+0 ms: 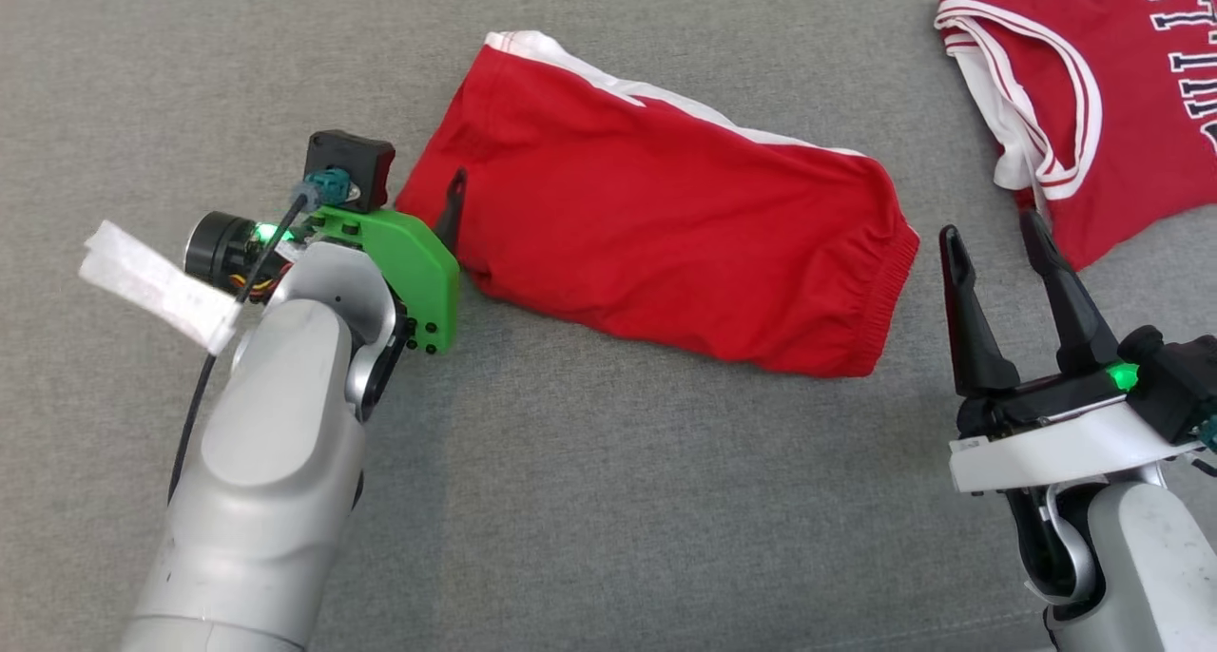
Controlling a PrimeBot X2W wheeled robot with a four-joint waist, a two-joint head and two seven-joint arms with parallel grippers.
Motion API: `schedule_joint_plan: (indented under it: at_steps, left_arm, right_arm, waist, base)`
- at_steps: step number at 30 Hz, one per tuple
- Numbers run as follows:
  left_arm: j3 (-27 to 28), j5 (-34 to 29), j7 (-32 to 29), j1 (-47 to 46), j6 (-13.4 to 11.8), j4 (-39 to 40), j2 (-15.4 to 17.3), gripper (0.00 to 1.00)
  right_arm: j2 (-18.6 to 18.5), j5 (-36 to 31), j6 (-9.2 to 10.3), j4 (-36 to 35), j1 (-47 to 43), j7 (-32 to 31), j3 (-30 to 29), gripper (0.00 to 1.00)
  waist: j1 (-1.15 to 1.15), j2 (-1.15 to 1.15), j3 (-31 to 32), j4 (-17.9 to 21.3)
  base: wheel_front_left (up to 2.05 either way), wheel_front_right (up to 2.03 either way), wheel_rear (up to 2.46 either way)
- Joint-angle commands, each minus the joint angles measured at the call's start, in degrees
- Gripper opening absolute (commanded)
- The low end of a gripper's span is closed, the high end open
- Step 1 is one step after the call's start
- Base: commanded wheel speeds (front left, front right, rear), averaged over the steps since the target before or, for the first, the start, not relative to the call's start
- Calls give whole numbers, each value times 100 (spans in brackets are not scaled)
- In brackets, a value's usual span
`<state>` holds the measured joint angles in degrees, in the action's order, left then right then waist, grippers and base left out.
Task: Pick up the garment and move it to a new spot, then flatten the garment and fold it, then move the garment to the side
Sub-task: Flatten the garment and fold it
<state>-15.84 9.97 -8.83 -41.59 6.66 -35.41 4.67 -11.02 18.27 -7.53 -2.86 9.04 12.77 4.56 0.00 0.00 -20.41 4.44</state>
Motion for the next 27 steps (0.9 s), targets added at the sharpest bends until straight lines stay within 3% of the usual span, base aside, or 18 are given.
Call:
schedule_joint_plan:
  at_steps: [1, 8, 9, 10, 11, 18, 27]
  left_arm:
    - [-22, 37, -131, -183, 28, -266, 71, 100]
    - [-54, 236, -490, -552, 41, -1654, 86, 100]
    - [-61, 290, -481, -553, 48, -1769, 65, 73]
    - [-70, 335, -485, -550, 57, -1846, 45, 33]
    - [-94, 373, -454, -561, 67, -1915, 30, 0]
    - [-211, 602, -26, -431, 77, -2100, 15, 0]
    - [84, 1098, 874, 751, -17, -1692, 51, 0]
  right_arm:
    - [22, 68, 10, 34, 97, 56, 18, 100]
    - [42, 131, 10, 184, 148, 149, 5, 100]
    - [61, 129, 10, 187, 142, 155, 1, 100]
    - [71, 123, 10, 191, 136, 161, 0, 100]
    - [79, 119, 10, 198, 133, 164, -2, 100]
    - [98, 53, 10, 225, 115, 184, 47, 100]
    - [185, 8, 10, 369, -278, 185, 82, 100]
  waist:
    - [0, 0, -188, 234]
    - [0, 0, -246, 402]
    - [0, 0, -237, 399]
    - [0, 0, -226, 393]
    - [0, 0, -209, 385]
    - [0, 0, -40, 279]
    - [0, 0, 544, 64]
  base:
    - [0, 0, 0]
    - [0, 0, 0]
    - [0, 0, 0]
    - [0, 0, 0]
    - [0, 0, 0]
    - [0, 0, 0]
    - [0, 0, 0]
